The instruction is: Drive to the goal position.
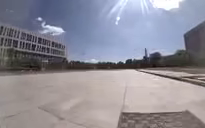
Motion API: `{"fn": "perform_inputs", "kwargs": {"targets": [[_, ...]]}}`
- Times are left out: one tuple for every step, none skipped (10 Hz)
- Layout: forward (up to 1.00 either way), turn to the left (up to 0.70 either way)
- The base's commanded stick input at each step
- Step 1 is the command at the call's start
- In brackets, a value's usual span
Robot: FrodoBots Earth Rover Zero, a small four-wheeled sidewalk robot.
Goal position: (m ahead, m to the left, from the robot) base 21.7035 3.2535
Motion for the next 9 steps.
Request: {"fn": "perform_inputs", "kwargs": {"targets": [[0.70, 0.01], [0.70, 0.01], [0.70, 0.01], [0.70, 0.01], [0.70, 0.01], [0.70, 0.01], [0.70, 0.01], [0.70, 0.01], [0.70, 0.01]]}}
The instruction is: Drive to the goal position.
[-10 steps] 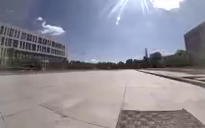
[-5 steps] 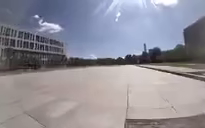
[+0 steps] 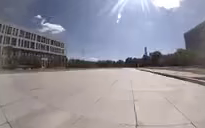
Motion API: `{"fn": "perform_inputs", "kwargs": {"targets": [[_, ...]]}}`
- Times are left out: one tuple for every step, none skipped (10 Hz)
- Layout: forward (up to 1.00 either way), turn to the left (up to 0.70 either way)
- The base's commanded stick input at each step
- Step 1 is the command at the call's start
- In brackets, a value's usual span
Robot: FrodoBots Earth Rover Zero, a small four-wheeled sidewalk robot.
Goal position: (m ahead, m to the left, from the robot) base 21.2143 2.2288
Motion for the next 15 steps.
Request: {"fn": "perform_inputs", "kwargs": {"targets": [[0.70, 0.01], [0.70, 0.01], [0.70, 0.01], [0.70, 0.01], [0.70, 0.01], [0.70, 0.01], [0.70, 0.01], [0.70, 0.01], [0.70, 0.01], [0.70, 0.01], [0.70, 0.01], [0.70, 0.01], [0.70, 0.01], [0.70, 0.01], [0.70, 0.01]]}}
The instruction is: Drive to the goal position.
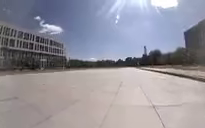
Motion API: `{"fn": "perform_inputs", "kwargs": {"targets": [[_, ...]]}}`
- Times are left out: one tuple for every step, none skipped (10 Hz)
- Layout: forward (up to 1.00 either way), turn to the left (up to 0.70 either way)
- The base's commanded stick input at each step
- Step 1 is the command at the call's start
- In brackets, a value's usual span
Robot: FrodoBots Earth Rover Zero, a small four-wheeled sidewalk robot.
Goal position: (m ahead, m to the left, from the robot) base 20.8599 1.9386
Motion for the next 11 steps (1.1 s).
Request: {"fn": "perform_inputs", "kwargs": {"targets": [[0.70, 0.01], [0.70, 0.01], [0.70, 0.01], [0.70, 0.01], [0.70, 0.01], [0.70, 0.01], [0.70, 0.01], [0.70, 0.01], [0.70, 0.01], [0.70, 0.01], [0.70, 0.01]]}}
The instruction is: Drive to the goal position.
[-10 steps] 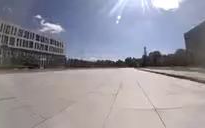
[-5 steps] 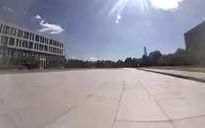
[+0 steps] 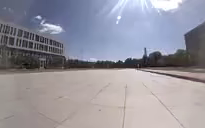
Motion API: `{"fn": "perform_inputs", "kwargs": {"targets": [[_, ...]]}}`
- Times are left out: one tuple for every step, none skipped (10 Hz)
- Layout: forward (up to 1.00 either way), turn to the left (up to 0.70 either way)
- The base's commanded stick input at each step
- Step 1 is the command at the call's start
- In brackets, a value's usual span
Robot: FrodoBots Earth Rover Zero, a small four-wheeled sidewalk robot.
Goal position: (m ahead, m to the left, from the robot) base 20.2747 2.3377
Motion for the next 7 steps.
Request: {"fn": "perform_inputs", "kwargs": {"targets": [[0.70, 0.01], [0.70, 0.01], [0.70, 0.01], [0.70, 0.01], [0.70, 0.01], [0.70, 0.01], [0.70, 0.01]]}}
